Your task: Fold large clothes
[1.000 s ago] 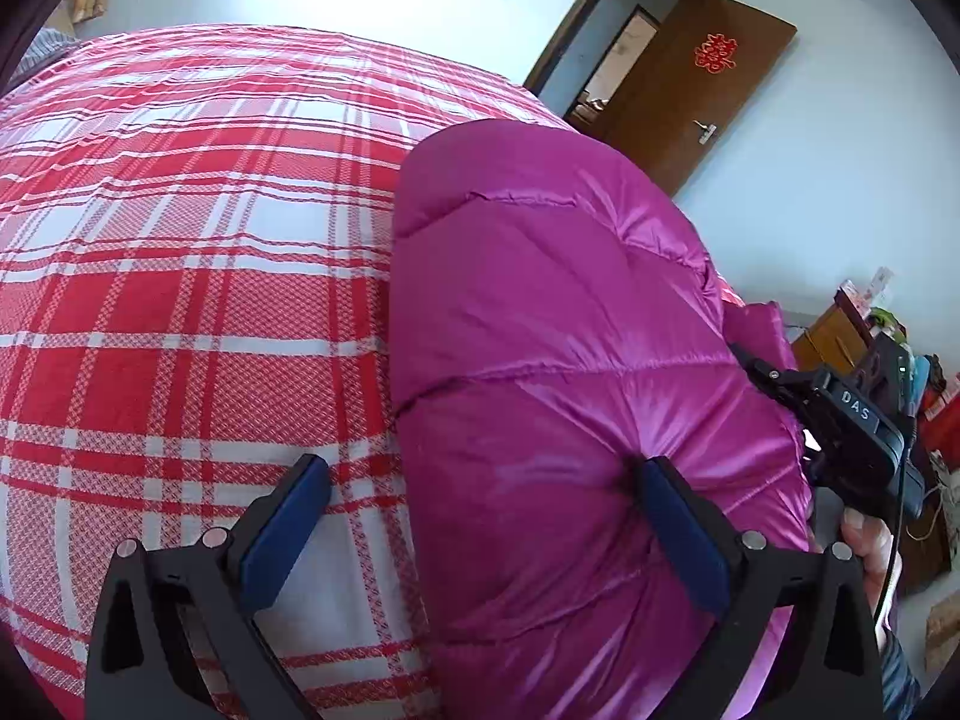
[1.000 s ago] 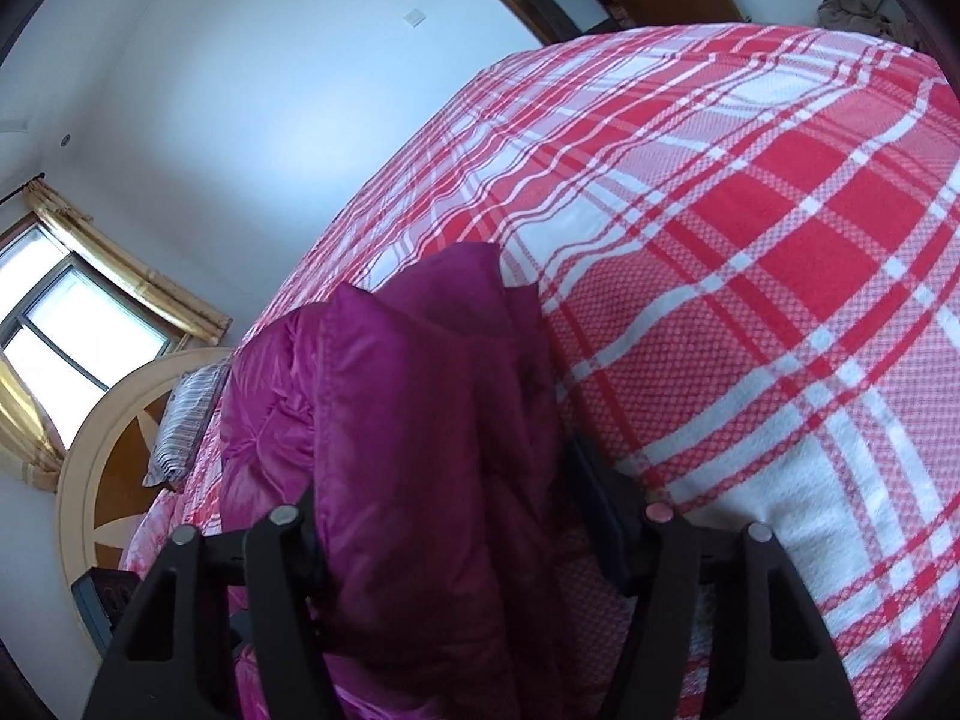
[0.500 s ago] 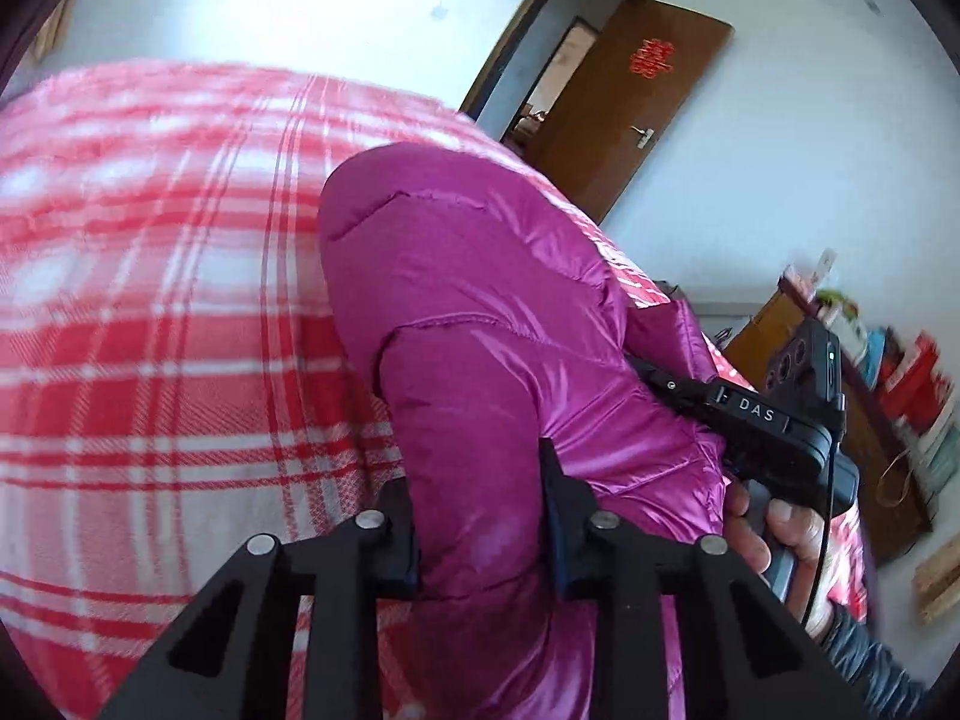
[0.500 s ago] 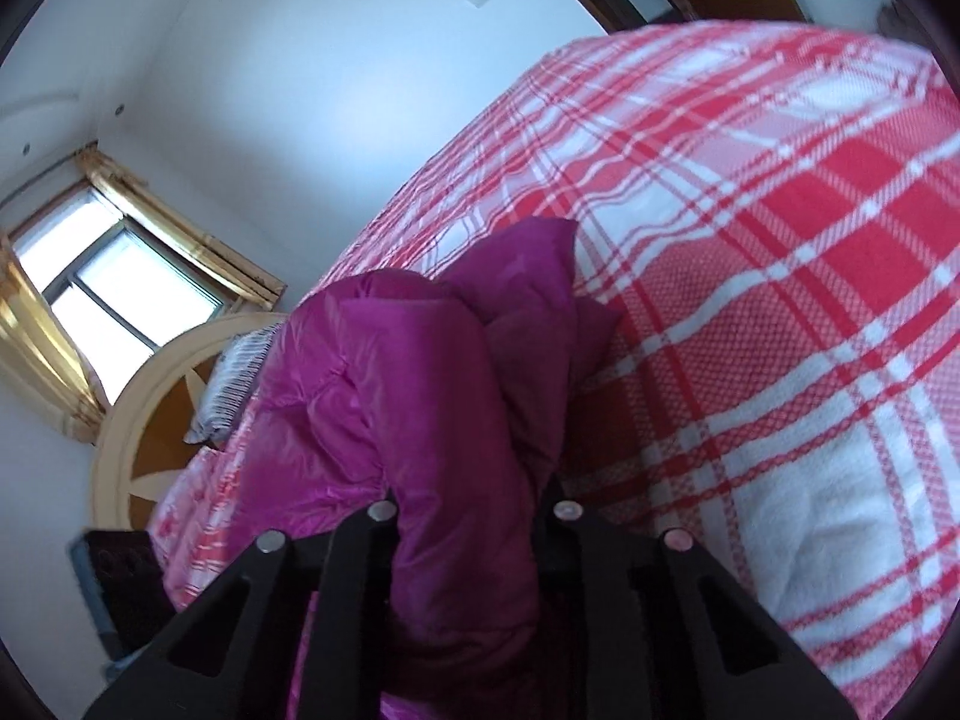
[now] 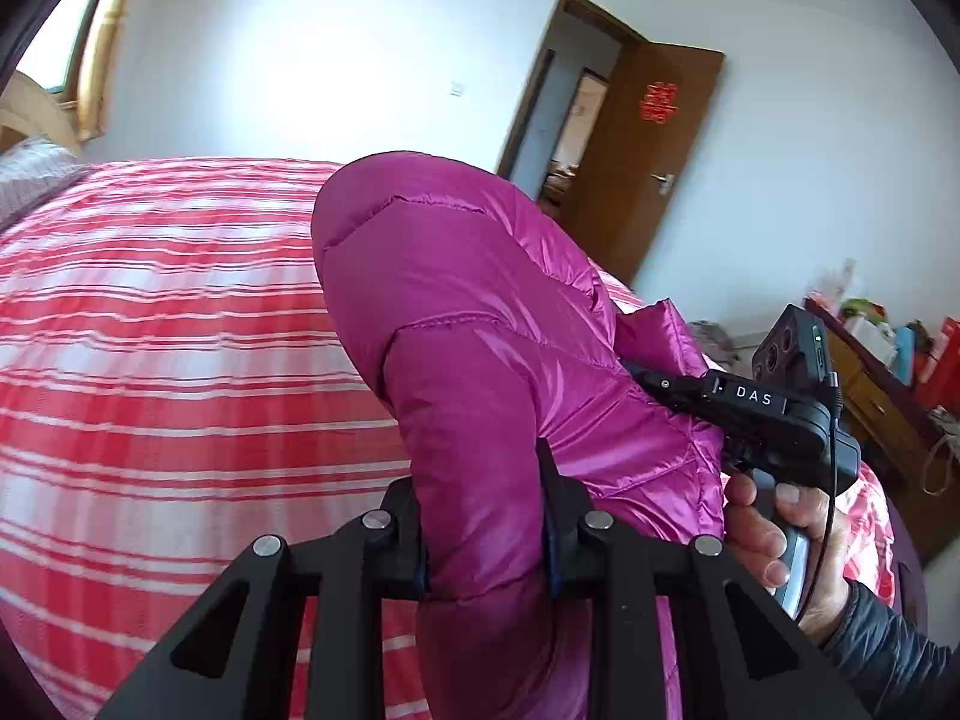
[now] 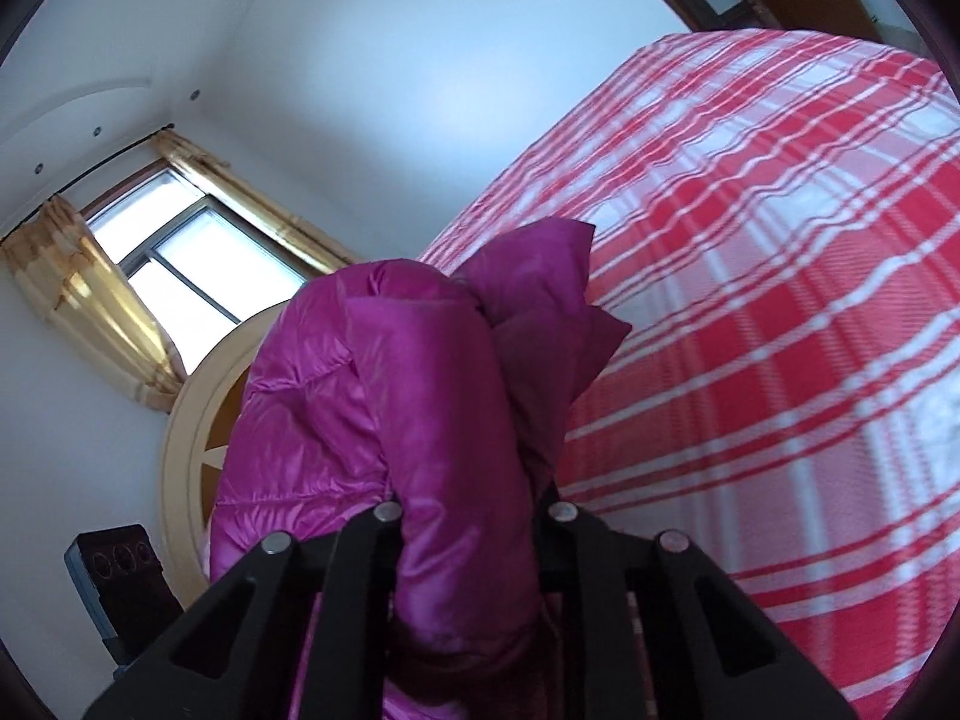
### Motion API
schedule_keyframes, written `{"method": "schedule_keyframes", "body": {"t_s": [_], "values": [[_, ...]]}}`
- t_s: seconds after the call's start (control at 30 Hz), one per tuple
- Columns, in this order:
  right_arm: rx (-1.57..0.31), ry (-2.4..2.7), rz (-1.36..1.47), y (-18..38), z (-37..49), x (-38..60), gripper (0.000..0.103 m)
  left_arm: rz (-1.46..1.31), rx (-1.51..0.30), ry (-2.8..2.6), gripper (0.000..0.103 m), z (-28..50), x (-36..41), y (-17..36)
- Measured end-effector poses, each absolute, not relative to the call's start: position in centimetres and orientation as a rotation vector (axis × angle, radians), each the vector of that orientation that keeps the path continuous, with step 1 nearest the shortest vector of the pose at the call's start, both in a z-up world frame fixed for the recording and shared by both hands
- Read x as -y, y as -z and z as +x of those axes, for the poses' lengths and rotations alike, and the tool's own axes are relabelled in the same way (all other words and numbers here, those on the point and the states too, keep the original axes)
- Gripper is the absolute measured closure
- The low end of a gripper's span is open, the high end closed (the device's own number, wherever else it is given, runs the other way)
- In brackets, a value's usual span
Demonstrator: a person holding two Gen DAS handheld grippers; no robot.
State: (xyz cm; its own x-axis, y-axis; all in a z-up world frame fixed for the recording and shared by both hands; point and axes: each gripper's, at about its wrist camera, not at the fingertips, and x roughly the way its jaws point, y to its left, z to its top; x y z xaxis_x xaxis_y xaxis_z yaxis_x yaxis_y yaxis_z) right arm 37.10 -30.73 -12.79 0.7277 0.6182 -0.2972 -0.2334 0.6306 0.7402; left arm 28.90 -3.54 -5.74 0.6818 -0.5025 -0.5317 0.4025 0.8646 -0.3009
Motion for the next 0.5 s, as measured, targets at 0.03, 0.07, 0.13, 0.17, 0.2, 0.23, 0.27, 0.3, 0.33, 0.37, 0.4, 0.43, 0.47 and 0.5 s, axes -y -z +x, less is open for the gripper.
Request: {"method": "schedule_keyframes", "body": {"t_s": [0.03,0.07,0.13,0.17,0.2,0.23,0.27,0.3,0.33,0.37,0.4,0.43,0.47,0.5], "values": [[-0.579,-0.531,0.736,12.6,37.5,29.9,0.085,-0.169,-0.641,0.501,0.075,28.8,3.0,5.6],[-0.584,-0.539,0.729,12.5,37.7,29.2,0.085,-0.172,-0.635,0.487,0.075,28.8,2.1,5.5],[-0.594,-0.558,0.716,12.1,38.1,27.4,0.085,-0.175,-0.631,0.466,0.075,28.8,1.0,5.6],[-0.601,-0.569,0.713,12.0,38.2,26.5,0.085,-0.183,-0.630,0.455,0.075,28.8,0.3,5.6],[-0.607,-0.578,0.709,12.0,38.3,25.8,0.085,-0.191,-0.628,0.441,0.075,28.7,-0.5,5.7],[-0.614,-0.589,0.696,11.7,38.7,24.8,0.085,-0.196,-0.626,0.431,0.075,28.5,-1.1,5.7],[-0.619,-0.597,0.687,11.6,38.9,24.1,0.085,-0.201,-0.623,0.416,0.075,28.5,-1.8,5.7],[-0.626,-0.607,0.676,11.4,39.2,23.3,0.085,-0.205,-0.622,0.402,0.075,28.4,-2.5,5.8],[-0.631,-0.615,0.668,11.2,39.5,22.6,0.085,-0.210,-0.621,0.388,0.075,28.3,-3.2,5.9],[-0.638,-0.627,0.656,11.1,39.6,21.7,0.085,-0.213,-0.618,0.375,0.075,28.3,-4.2,5.9],[-0.643,-0.638,0.646,11.0,39.9,20.9,0.085,-0.213,-0.615,0.363,0.075,28.2,-4.8,5.9],[-0.650,-0.648,0.635,11.0,40.1,20.1,0.085,-0.216,-0.613,0.350,0.075,28.2,-5.4,5.9],[-0.660,-0.660,0.625,10.9,40.4,19.2,0.085,-0.227,-0.610,0.332,0.075,28.1,-6.5,5.9],[-0.669,-0.672,0.618,10.8,40.8,18.3,0.085,-0.233,-0.609,0.320,0.075,28.2,-7.3,5.8]]}}
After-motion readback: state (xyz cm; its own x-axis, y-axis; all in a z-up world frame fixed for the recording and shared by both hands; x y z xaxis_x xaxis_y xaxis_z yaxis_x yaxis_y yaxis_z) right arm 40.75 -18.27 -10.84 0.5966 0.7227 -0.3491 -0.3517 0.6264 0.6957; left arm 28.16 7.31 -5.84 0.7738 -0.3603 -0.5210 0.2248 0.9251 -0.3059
